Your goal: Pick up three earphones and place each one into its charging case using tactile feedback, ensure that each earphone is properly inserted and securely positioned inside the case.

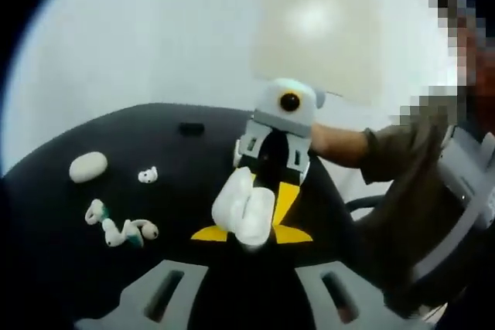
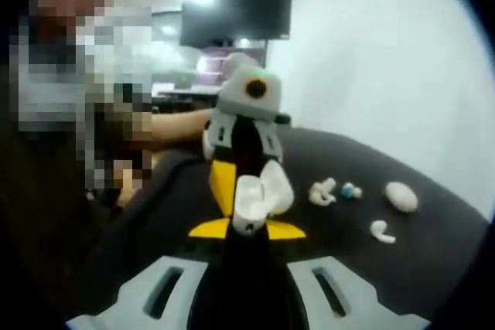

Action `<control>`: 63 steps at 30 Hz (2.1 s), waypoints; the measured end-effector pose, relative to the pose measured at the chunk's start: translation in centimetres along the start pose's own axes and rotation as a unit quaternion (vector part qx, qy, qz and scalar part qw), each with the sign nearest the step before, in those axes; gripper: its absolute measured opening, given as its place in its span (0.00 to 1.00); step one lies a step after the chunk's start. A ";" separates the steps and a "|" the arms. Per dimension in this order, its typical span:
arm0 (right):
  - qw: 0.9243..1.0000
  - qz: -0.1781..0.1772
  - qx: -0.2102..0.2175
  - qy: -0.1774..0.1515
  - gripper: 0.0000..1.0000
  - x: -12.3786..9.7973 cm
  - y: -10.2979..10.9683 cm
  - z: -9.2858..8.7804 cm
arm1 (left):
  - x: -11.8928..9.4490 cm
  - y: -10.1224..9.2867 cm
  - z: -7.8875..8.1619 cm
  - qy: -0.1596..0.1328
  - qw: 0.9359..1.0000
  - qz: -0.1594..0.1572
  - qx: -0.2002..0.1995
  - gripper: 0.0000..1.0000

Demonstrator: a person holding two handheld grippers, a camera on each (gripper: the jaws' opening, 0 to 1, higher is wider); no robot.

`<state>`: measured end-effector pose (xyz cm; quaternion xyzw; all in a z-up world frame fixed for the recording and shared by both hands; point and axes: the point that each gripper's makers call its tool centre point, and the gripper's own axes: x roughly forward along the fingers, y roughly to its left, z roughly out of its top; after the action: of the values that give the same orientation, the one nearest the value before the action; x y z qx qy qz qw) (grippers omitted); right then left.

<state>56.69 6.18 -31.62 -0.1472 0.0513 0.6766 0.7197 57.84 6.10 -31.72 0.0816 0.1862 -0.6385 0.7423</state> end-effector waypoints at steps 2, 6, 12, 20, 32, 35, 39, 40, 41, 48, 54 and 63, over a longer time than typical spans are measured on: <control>1.000 -0.001 0.001 0.001 0.17 0.0 -0.1 0.0 | 0.0 0.1 0.0 -0.002 1.000 0.002 0.005 0.15; 0.999 -0.005 0.031 0.016 0.20 -0.3 -0.4 -0.2 | -0.1 0.1 0.1 -0.003 1.000 0.001 0.003 0.14; 0.997 -0.047 0.049 0.031 0.33 -3.5 -1.6 -0.3 | -0.2 0.0 0.0 -0.002 1.000 0.005 0.013 0.14; 0.978 -0.188 0.083 -0.044 0.22 -7.2 -7.9 4.7 | -0.1 0.0 0.0 -0.002 1.000 0.011 0.019 0.14; 0.947 -0.279 0.041 0.151 0.22 -0.9 -12.0 -1.2 | -0.1 0.3 0.1 -0.006 0.999 0.022 0.028 0.14; 0.944 -0.286 0.042 0.161 0.21 -0.4 -12.2 -2.0 | -0.1 0.3 0.1 -0.006 0.999 0.023 0.029 0.14; 0.940 -0.298 0.048 0.161 0.16 -0.8 -13.5 -2.5 | -0.1 0.3 0.1 -0.006 0.999 0.024 0.030 0.14; 0.940 -0.298 0.049 0.156 0.14 -0.8 -13.7 -2.5 | -0.1 0.3 0.1 -0.006 0.999 0.024 0.031 0.14; 0.944 -0.290 0.054 0.150 0.13 -0.8 -13.7 -2.5 | -0.1 0.3 0.1 -0.006 0.999 0.024 0.032 0.14; 0.963 -0.243 0.072 0.096 0.12 -1.5 -12.1 -0.5 | 0.0 0.2 0.1 -0.005 0.999 0.026 0.036 0.14; 0.975 -0.185 0.082 0.093 0.12 -2.7 -9.9 0.1 | 0.1 0.2 0.1 -0.006 0.999 0.025 0.035 0.14; 0.978 -0.156 0.034 0.131 0.12 -4.4 -8.4 -1.6 | 0.0 0.1 0.0 -0.004 0.999 0.027 0.033 0.14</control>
<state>64.84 1.18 -30.71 -0.2157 0.1444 0.5285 0.8083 57.93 6.08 -31.77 0.1081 0.1595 -0.6243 0.7570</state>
